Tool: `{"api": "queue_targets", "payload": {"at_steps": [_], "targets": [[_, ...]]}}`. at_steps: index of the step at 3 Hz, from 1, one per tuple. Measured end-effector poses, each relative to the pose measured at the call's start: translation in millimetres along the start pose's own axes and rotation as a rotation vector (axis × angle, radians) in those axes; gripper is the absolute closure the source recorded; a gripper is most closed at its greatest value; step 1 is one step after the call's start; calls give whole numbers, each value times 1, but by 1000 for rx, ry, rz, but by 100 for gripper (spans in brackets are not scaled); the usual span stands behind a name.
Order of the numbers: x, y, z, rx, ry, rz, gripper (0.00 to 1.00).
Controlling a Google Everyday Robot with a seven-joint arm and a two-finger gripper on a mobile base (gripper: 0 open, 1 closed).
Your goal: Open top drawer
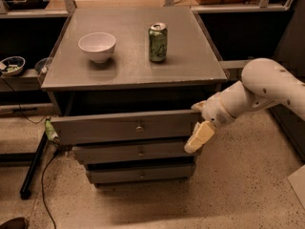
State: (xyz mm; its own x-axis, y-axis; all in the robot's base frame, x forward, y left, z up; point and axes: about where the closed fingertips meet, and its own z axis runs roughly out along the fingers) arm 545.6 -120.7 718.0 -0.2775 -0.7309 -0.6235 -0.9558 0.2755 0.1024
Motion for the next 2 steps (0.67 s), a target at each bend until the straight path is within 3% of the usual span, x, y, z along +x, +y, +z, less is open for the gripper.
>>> {"api": "queue_targets", "payload": {"at_steps": [1,2], "targets": [[-9,-5,4,69,43,-39,0],[-19,-10,4,103,37,-62,0]]}}
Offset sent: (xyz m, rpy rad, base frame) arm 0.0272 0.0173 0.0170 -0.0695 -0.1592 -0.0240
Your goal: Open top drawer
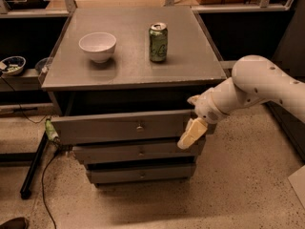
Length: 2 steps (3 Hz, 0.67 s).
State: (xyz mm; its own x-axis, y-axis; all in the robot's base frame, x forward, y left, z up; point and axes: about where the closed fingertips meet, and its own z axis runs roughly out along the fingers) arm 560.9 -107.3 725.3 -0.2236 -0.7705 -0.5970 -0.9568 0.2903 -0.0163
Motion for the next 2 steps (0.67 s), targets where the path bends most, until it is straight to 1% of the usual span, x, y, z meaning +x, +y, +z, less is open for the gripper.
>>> {"api": "queue_targets", "payload": {"at_steps": [1,2], "targets": [[0,-4,2,2,-4,3,0],[-1,-18,10,6,-16,13,0]]}}
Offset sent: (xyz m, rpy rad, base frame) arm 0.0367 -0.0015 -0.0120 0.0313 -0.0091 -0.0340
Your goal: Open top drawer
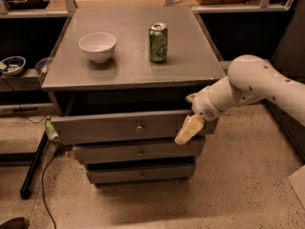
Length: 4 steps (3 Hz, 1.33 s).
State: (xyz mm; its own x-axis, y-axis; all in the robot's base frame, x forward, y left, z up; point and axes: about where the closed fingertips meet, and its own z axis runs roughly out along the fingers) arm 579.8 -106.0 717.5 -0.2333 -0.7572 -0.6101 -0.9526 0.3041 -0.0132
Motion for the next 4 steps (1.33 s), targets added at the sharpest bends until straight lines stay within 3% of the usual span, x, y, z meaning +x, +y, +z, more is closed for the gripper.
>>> {"api": "queue_targets", "payload": {"at_steps": [1,2,4], "targets": [[9,-12,24,-49,3,29,0],[9,-12,25,-50,3,29,0],[23,7,36,-113,43,38,0]]}}
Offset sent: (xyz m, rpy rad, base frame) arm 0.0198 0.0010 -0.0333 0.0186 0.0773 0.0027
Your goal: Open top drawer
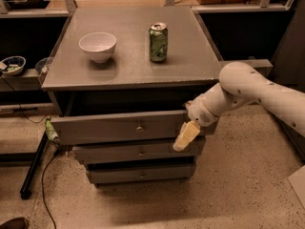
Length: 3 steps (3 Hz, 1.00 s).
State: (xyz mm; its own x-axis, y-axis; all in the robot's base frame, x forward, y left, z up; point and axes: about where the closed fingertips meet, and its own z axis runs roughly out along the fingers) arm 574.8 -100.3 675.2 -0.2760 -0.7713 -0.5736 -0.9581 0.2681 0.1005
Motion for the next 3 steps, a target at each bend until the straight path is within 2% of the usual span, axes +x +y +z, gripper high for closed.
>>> {"api": "queue_targets", "payload": {"at_steps": [1,2,3], "targets": [[0,1,-2,-2,2,0,0],[6,13,-3,-29,15,0,0],[12,33,-10,-88,-5,-6,0]]}}
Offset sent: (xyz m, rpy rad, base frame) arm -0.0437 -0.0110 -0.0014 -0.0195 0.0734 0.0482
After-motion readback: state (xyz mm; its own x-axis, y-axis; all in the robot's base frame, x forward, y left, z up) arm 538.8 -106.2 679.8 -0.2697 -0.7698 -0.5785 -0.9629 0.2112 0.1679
